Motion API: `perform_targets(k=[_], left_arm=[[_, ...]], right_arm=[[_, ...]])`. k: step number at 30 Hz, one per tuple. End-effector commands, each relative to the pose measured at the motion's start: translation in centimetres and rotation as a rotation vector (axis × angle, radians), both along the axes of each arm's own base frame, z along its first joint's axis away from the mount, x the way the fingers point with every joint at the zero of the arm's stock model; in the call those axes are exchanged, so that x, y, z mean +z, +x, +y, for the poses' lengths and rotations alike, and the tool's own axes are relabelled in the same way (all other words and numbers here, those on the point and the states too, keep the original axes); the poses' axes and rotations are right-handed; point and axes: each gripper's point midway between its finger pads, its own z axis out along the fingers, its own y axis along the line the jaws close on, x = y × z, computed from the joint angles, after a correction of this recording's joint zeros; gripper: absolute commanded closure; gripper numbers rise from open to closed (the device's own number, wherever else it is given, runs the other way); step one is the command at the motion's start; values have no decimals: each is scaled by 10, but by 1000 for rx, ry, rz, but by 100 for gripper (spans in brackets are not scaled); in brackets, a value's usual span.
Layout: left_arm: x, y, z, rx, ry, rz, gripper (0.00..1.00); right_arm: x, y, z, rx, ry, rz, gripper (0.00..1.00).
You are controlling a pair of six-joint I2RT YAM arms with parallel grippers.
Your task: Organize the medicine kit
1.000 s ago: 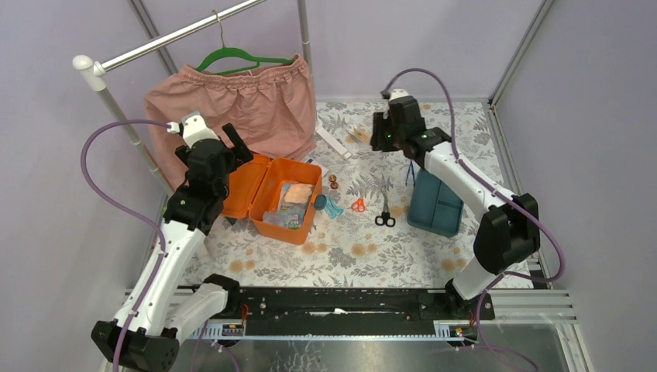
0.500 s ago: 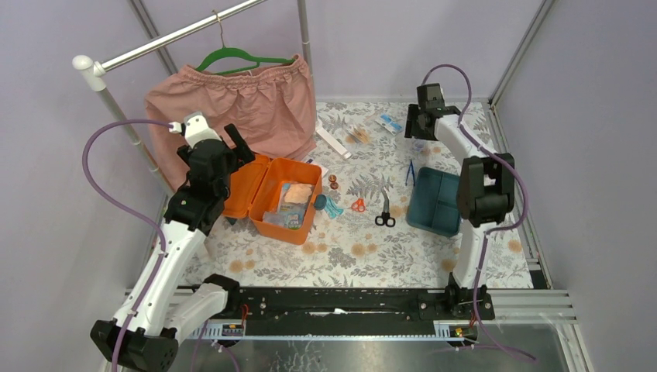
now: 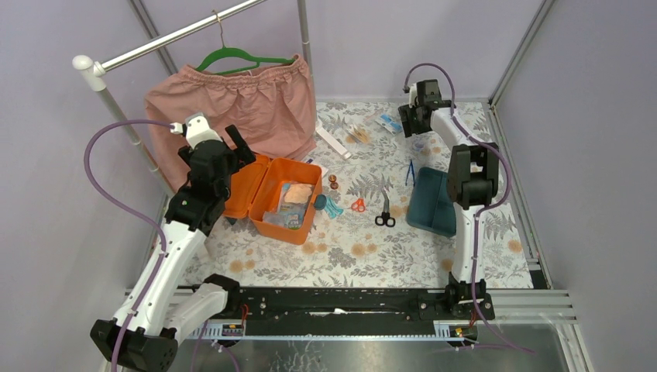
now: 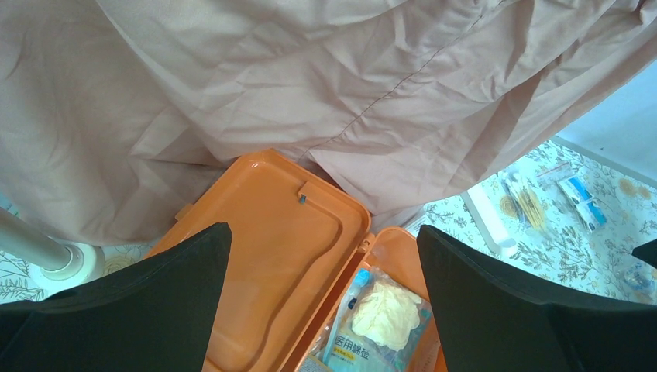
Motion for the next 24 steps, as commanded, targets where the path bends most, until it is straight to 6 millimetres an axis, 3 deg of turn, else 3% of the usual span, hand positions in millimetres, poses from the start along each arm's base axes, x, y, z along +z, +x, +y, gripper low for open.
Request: perform_targets(k=[1,15,24], left_arm=[[3,0,-3,-10,-5,-20,1],[0,2,-4,-16,-3,-11,1],[0,1,-4,-18,-4,-11,1]], right_arm=[[10,15,0,121,-51,-10,35],[-27,3,-2,153,-41,120,38],[-26,6,-4,131,-44,101,65]])
